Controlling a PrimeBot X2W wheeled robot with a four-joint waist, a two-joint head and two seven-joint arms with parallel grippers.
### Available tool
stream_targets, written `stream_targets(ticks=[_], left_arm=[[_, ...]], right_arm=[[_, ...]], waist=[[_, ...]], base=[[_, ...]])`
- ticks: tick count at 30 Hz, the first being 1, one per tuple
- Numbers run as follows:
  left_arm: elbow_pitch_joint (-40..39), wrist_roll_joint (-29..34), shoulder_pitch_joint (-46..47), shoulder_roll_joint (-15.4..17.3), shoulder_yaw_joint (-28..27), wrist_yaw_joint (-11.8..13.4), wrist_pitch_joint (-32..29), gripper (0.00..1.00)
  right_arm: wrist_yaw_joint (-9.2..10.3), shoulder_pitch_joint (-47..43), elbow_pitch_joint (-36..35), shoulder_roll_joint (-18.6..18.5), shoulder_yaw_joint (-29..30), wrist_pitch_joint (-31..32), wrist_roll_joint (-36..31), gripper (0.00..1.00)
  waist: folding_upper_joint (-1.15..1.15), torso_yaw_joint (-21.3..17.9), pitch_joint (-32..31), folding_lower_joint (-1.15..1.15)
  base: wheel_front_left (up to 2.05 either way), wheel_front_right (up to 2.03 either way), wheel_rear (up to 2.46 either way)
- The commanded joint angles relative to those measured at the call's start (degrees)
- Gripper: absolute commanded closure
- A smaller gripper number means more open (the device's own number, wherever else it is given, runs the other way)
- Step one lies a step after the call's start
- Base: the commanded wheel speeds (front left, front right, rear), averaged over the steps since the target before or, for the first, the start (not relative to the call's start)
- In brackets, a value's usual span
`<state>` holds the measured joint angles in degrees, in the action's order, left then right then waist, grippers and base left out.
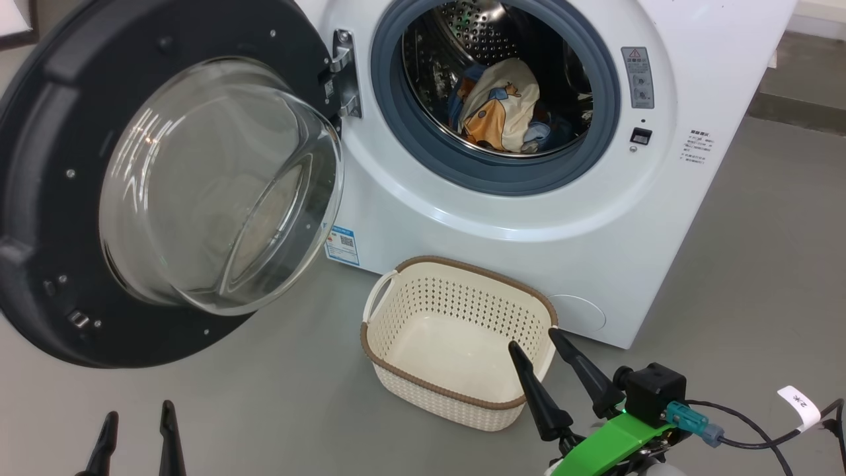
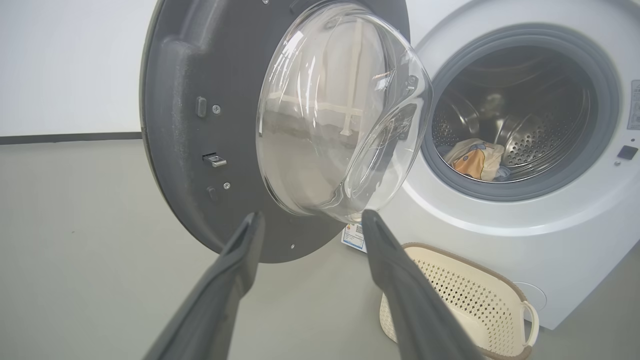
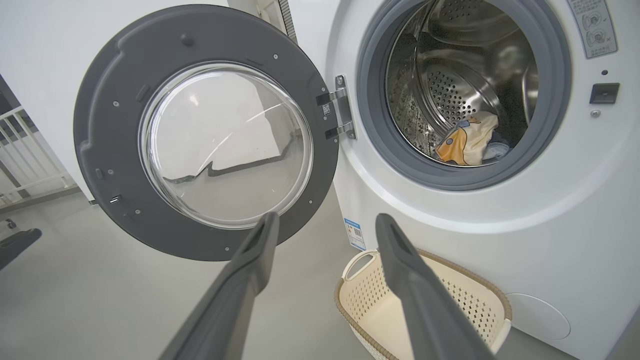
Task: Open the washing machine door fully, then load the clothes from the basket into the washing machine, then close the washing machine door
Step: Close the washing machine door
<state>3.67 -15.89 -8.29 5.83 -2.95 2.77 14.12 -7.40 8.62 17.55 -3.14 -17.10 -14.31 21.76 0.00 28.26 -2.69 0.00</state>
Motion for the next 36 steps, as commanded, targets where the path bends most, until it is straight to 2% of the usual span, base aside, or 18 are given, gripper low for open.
stream_targets(ticks=[1, 23, 24, 25, 26, 31, 36], left_arm=[[-1.8, -0.3, 1.2, 0.9, -1.8, 0.4, 0.5, 0.0], [-2.4, -1.0, 0.8, 1.4, -1.3, 1.3, 0.5, 0.02], [-2.5, -1.1, 0.8, 1.4, -1.3, 1.3, 0.5, 0.53], [-2.6, -1.2, 0.8, 1.4, -1.4, 1.3, 0.5, 0.84], [-2.8, -1.2, 0.9, 1.4, -1.4, 1.4, 0.6, 1.0], [-3.9, -2.2, 1.8, 2.1, -2.6, 0.9, 0.6, 1.0], [-6.5, -4.8, 5.3, 5.1, -6.9, 0.2, 0.7, 1.0]], right_arm=[[-0.09, 2.4, -1.2, 0.3, -1.4, -0.7, 0.3, 0.0], [-0.09, 1.9, -1.4, 0.3, -1.1, -0.7, 0.0, 0.0], [-0.09, 1.8, -1.5, 0.3, -1.1, -0.7, 0.0, 0.0], [-0.09, 1.8, -1.5, 0.3, -1.0, -0.7, 0.0, 0.0], [-0.09, 1.7, -1.6, 0.3, -1.0, -0.7, -0.1, 0.0], [-0.09, 1.0, -1.8, 0.3, -0.4, -0.7, -0.6, 0.0], [-0.09, 0.3, -1.9, 0.3, 0.4, -0.7, -2.9, 0.0]], waist=[[0.0, 0.0, 0.0, 0.0], [0.0, 0.1, 0.1, 0.0], [0.0, 0.1, 0.1, 0.0], [0.0, 0.1, 0.2, 0.0], [0.0, 0.2, 0.3, 0.0], [0.0, 0.6, 1.0, 0.0], [0.0, 1.0, 3.3, 0.0]], base=[[0.0, 0.0, 0.0], [0.0, 0.0, 0.0], [0.0, 0.0, 0.0], [0.0, 0.0, 0.0], [0.0, 0.0, 0.0], [0.0, 0.0, 0.0], [0.0, 0.0, 0.0]])
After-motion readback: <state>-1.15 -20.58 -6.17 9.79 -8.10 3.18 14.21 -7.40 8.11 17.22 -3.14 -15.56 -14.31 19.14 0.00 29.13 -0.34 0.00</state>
